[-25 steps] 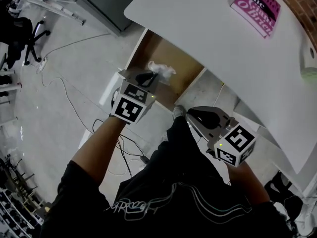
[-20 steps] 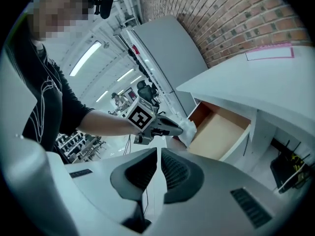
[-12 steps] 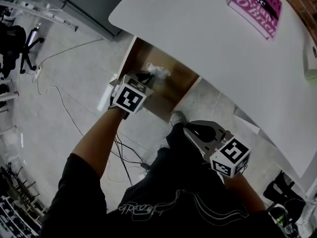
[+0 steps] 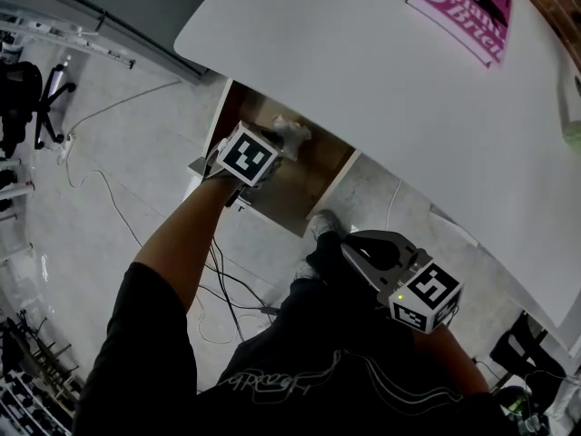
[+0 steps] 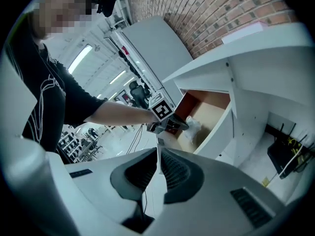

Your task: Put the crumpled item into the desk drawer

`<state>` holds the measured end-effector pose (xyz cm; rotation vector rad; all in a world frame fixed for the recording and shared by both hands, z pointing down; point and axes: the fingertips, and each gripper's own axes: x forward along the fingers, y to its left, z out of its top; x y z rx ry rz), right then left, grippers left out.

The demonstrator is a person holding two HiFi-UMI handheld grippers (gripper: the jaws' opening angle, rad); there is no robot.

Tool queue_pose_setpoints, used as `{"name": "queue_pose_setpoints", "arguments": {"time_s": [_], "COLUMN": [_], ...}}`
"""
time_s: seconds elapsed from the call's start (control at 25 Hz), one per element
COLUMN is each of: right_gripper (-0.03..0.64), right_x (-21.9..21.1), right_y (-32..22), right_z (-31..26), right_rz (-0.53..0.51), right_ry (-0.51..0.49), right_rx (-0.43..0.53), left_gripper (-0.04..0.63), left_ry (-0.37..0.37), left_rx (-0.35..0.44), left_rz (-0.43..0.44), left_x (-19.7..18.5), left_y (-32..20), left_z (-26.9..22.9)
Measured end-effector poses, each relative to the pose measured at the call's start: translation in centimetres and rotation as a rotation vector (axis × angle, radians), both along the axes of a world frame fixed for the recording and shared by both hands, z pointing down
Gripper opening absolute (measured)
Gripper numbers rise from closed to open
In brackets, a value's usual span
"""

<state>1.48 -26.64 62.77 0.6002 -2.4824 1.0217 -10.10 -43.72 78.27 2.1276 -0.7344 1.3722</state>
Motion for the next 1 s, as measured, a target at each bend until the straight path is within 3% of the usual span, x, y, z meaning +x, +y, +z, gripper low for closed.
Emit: {"name": "queue_pose_setpoints", "arguments": {"time_s": [0.44, 0.76, 0.88, 1.0], "right_gripper": [0.054, 0.054, 0.054, 0.054], "right_x": [0.7, 1.0, 1.0, 0.6], "right_y": [-0.4, -0.6, -0.6, -0.6], "right_z": [1.2, 1.3, 0.6, -1.2], "right_rz": [0.007, 0.029, 0.041, 0.050], "right_ry": [-0.005, -0.002, -0.007, -0.031], "right_rx": [0.021, 0.024, 0.014, 0.020], "left_gripper": [0.038, 0.200, 0.273, 0.275], "left_ry": [-0.025, -0.051, -0.020, 0.047], "left_rx": [-0.107, -0.069, -0.061, -0.029], "left_rz": [-0.058, -0.122, -0.166, -0.206], "left_x": [0.3, -0.9, -1.1, -0.9], "left_y": [1.0, 0.4, 0.8, 1.2], "left_z": [3.6, 3.3, 1.5, -1.8]}}
